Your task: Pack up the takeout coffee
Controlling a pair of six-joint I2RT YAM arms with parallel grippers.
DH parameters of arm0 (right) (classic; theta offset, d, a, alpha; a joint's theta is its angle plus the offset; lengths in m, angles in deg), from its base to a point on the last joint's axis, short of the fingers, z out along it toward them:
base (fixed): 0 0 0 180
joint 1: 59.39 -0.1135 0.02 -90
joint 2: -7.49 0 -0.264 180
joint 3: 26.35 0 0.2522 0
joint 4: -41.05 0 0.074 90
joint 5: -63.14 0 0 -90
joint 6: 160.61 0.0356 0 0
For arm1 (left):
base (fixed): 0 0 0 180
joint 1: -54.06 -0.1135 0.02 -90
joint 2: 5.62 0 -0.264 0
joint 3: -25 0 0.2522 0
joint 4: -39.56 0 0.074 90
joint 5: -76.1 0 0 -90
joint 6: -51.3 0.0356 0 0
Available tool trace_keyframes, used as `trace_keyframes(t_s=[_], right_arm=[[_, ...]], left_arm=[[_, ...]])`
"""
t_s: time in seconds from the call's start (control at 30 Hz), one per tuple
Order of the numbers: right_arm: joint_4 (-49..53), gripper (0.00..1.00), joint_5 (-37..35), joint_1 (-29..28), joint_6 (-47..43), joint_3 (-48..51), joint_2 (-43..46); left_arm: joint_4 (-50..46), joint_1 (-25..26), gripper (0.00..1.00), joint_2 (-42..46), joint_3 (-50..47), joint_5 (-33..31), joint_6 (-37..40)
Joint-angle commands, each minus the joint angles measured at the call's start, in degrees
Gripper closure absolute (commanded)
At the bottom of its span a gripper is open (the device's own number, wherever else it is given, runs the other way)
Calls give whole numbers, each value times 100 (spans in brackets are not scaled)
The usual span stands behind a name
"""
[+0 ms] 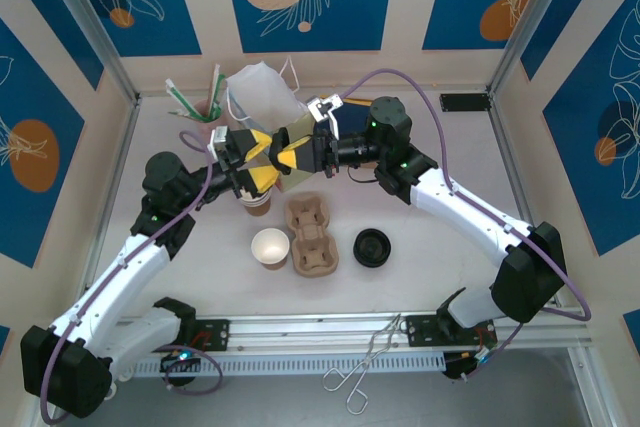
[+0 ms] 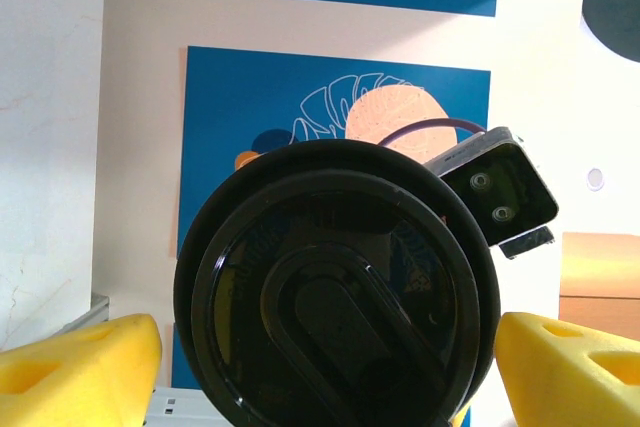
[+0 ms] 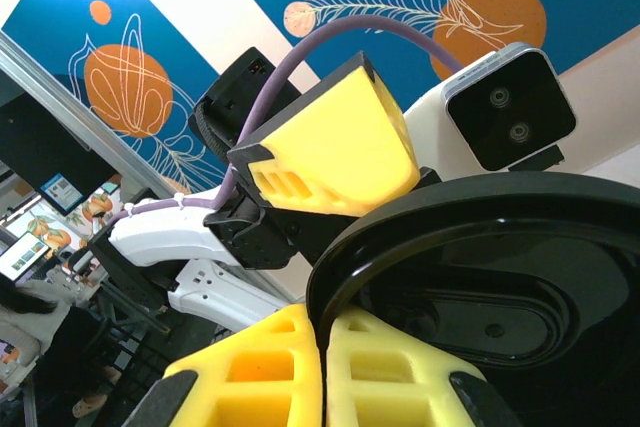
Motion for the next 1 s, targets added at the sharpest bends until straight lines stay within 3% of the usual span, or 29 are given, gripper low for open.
trace_keyframes(t_s=[0.0, 0.97], right_arm=[[-114, 94, 37, 57, 50, -17, 67], [-253, 94, 132, 69, 138, 18, 48]], left_arm=[[57, 62, 14, 23, 149, 109, 124], [423, 63, 15, -222, 231, 337, -35]])
